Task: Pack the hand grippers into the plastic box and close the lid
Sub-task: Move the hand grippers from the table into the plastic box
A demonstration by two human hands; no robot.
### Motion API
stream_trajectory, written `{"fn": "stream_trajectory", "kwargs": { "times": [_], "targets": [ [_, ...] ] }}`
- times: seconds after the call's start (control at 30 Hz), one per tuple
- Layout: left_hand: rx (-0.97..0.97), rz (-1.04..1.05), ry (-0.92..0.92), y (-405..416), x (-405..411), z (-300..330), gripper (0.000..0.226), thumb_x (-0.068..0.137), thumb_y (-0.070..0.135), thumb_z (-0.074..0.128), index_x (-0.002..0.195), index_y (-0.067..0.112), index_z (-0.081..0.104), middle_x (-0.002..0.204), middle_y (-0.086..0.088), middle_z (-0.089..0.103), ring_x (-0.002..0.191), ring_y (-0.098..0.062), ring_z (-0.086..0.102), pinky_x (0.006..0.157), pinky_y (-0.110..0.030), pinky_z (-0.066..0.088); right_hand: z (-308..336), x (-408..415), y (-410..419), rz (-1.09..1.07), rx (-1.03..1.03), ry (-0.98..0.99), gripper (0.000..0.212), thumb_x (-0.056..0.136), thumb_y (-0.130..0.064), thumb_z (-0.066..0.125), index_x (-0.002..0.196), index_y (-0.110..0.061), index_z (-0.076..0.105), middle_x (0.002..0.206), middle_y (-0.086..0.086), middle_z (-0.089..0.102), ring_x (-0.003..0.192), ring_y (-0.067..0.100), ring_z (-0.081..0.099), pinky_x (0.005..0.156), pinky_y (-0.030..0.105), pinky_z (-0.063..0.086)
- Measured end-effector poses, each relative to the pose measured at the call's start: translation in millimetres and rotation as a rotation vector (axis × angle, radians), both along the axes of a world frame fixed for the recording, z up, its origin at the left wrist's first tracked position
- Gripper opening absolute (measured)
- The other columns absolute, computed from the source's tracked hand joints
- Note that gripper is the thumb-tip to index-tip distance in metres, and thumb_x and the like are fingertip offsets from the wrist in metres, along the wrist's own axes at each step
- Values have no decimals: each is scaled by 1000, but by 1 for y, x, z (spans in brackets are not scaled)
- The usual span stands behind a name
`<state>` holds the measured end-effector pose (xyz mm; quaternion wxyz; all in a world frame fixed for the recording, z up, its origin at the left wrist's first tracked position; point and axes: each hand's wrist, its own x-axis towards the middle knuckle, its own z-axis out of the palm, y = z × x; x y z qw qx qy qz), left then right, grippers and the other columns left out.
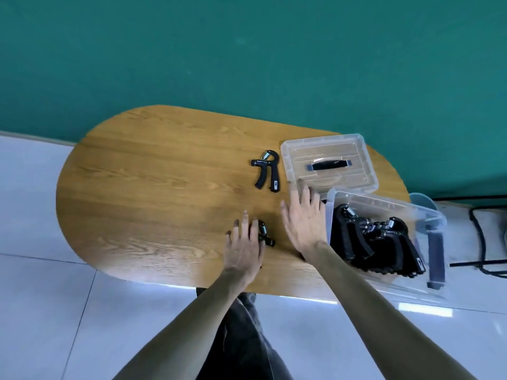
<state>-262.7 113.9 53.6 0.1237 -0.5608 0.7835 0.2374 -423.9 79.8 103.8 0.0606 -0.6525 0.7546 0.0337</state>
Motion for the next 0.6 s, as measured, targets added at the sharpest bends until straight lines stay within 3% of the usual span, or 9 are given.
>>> {"fn": "stream_trajectory", "kwargs": {
  "times": [0.07, 0.17, 0.3, 0.4, 0.6],
  "targets": [
    [1, -19, 5, 2, 5, -14, 64, 109, 47, 22, 160, 13, 4, 169, -14, 5, 149, -34, 23, 117, -48, 33, -12, 6, -13, 2, 23, 5, 46, 104, -34, 39, 144, -11, 34, 146, 21, 42, 111, 41, 49, 83, 52, 48],
    [-21, 12, 55, 6, 6, -51, 68, 106, 47, 31, 161, 11, 9, 170, -15, 7, 147, -36, 28, 110, -49, 39, -41, 13, -36, 6, 65, -18, 48, 104, -35, 38, 146, -14, 29, 146, 22, 39, 116, 43, 47, 83, 55, 48],
    [-41, 7, 107, 20, -1, -102, 81, 100, 50, 44, 162, 10, 11, 171, -13, 2, 130, -34, 43, 95, -43, 46, -87, 17, -68, -56, 101, -93, 50, 104, -38, 37, 149, -18, 27, 151, 21, 34, 128, 45, 39, 95, 61, 45],
    [-78, -18, 104, 28, -5, -120, 90, 96, 52, 53, 163, 10, 9, 171, -12, -7, 114, -30, 49, 80, -37, 43, -117, 17, -83, -40, 144, -103, 54, 104, -42, 34, 152, -19, 22, 157, 20, 26, 135, 46, 33, 104, 62, 39],
    [-166, -28, 100, 25, -10, -134, 84, 99, 47, 49, 163, 11, 9, 171, -13, -7, 112, -29, 47, 73, -37, 40, -155, 13, -106, -69, 206, -110, 62, 103, -46, 36, 156, -21, 16, 163, 18, 14, 141, 47, 25, 112, 64, 30]
  ]
}}
